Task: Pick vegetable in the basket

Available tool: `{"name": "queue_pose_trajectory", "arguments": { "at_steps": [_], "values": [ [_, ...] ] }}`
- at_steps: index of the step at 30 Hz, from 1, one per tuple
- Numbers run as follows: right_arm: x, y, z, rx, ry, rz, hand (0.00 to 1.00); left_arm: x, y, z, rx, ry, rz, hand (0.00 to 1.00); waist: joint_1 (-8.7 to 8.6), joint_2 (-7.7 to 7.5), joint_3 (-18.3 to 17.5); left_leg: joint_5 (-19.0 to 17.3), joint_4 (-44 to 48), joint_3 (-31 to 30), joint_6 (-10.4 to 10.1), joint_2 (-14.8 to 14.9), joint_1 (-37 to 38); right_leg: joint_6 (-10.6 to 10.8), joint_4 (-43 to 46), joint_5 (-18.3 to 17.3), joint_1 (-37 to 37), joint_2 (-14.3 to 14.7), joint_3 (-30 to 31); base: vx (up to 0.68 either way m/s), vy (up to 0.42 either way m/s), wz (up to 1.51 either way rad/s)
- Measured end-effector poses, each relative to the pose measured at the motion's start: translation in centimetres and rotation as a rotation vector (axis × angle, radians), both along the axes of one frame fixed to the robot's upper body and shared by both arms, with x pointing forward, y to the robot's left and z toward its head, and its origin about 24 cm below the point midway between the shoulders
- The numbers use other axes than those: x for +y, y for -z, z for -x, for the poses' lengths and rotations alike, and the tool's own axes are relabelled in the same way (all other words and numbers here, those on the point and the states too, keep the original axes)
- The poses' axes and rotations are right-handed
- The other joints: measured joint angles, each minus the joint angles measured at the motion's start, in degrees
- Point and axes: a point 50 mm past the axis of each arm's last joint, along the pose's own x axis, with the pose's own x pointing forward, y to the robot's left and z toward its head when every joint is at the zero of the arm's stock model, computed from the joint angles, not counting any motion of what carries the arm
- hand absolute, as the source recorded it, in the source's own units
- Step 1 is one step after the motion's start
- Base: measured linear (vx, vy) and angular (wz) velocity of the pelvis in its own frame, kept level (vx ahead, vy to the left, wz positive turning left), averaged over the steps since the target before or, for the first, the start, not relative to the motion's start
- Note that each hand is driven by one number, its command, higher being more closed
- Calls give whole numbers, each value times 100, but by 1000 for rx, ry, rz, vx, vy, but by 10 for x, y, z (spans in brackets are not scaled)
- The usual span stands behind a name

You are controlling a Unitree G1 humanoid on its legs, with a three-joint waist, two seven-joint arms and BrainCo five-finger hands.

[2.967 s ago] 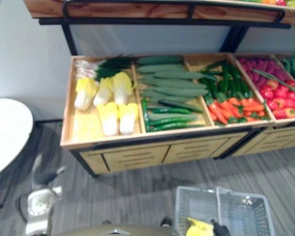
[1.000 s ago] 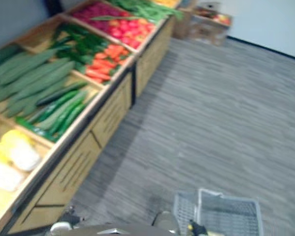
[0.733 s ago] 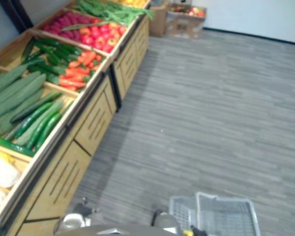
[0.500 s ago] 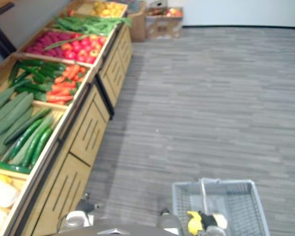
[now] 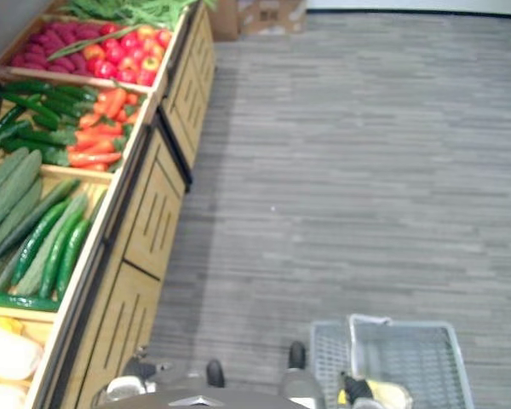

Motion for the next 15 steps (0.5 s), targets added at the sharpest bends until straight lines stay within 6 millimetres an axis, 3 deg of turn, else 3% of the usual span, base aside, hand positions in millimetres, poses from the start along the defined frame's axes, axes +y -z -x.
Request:
{"name": "queue_pose_trajectory", "arguments": {
  "at_steps": [3,7,10,13,14,15],
  "values": [
    [0,0,-3,-6,-1,-1,100,1,0,0,6,33,-9,0,1,-47,-3,-1,-20,50,-2,7,119,15,34,-10,73,6,1,75,4,-9],
    [0,-2,-13,-38,-11,3,100,1,0,0,14,81,-15,0,25,-58,5,-1,18,353,-3,92,266,61,923,-152,-356,13,57,-3,17,-33],
    [8,-1,-16,-51,-10,-17,100,6,-1,2,21,96,-26,0,3,-211,44,-50,12,371,13,18,397,81,1958,-467,-747,-166,33,-65,31,-9],
    [14,1,-12,-40,-6,-33,100,12,-1,6,30,100,-35,0,29,-360,95,-354,19,310,237,-129,509,125,3575,-618,-1383,-527,-19,-113,53,14],
    [25,5,-4,-22,4,-61,100,18,0,19,66,97,-50,0,-5,-566,120,-405,7,189,316,-294,727,127,4733,-533,-1774,-822,87,9,26,50],
    [31,8,7,3,23,-82,100,21,1,26,86,75,-51,0,-7,-601,110,-421,-8,53,326,-252,799,124,4887,-521,-1785,-837,113,188,-26,60]
  ]
}}
